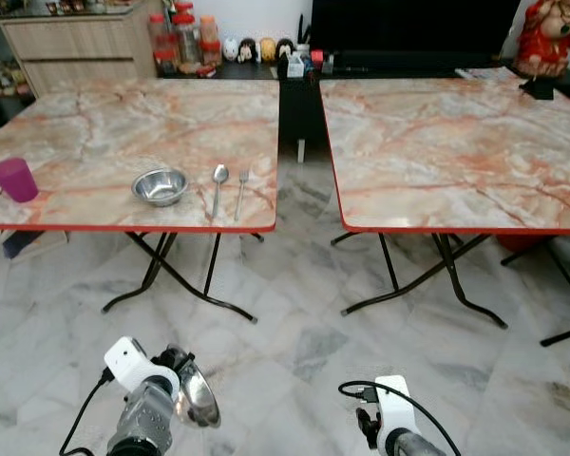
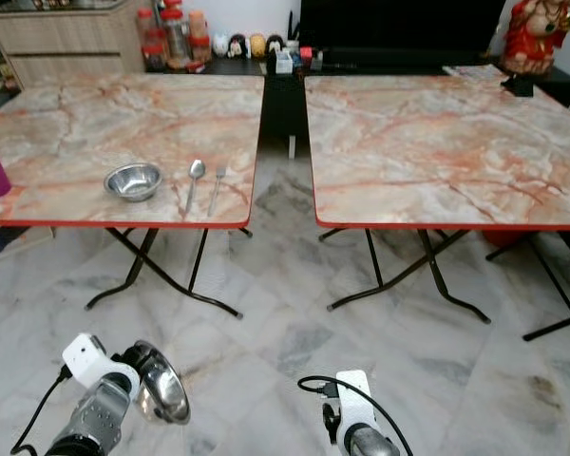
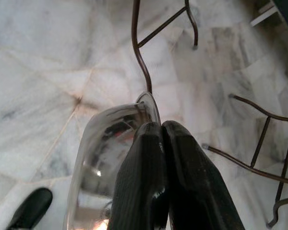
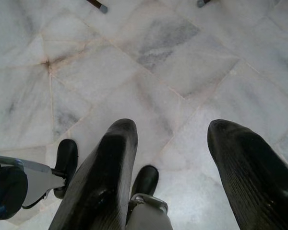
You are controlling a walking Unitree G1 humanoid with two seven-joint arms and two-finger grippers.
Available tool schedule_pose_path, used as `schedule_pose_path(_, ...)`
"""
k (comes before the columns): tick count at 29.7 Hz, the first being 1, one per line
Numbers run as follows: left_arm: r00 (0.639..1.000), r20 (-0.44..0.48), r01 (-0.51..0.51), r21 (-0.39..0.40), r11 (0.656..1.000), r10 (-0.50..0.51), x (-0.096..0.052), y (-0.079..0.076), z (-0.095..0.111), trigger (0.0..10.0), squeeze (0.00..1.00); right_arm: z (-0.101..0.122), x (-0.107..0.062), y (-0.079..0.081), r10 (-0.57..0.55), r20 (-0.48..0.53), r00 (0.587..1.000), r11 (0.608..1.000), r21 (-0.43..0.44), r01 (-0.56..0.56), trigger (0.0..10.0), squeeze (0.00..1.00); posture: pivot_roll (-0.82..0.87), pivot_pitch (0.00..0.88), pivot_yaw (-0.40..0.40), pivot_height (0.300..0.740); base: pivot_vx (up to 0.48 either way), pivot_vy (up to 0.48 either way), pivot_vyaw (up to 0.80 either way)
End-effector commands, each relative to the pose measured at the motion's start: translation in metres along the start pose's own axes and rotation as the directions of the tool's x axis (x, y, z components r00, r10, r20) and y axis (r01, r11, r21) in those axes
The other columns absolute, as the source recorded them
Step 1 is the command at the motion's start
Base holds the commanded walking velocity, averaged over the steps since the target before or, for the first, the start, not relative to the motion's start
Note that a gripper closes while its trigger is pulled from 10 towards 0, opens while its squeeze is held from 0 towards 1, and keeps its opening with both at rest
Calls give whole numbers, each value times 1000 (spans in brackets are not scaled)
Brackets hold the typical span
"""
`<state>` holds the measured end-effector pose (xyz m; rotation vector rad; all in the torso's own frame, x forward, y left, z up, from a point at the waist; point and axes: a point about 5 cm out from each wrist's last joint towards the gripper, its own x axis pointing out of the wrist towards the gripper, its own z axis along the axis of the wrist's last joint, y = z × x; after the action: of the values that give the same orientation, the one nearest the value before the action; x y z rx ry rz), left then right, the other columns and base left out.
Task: Setting the table
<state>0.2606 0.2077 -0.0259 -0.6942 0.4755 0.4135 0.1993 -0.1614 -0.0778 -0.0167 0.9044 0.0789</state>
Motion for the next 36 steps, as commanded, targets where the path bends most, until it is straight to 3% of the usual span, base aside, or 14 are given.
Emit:
schedule_pose_path(1,1000,6,-22,-2,1000,22,1,4,1,10000,0,4,0,-2,-11,15,1000,1000,15,11,10000,0,59,0,-3,732,0,0,0)
schedule_pose_path(8,996,-1,-85,-15,996,85,-2,17,-4,10000,0,4,0,-2,-7,17,1000,1000,8,7,10000,0,50,0,-3,732,0,0,0)
schedule_pose_path(23,996,0,-85,-14,996,85,-2,15,-5,10000,0,2,-1,-6,-24,16,1000,999,-26,24,10000,0,32,0,1,732,203,0,100)
schedule_pose_path(30,996,0,-85,-14,996,85,-2,15,-6,10000,0,1,-1,-9,-34,14,999,999,22,34,10000,0,32,0,0,732,317,0,172)
schedule_pose_path(36,996,-11,-89,-9,996,89,-3,15,-9,10000,0,0,-1,-8,-19,6,1000,998,-55,19,10000,0,27,0,-1,732,321,0,171)
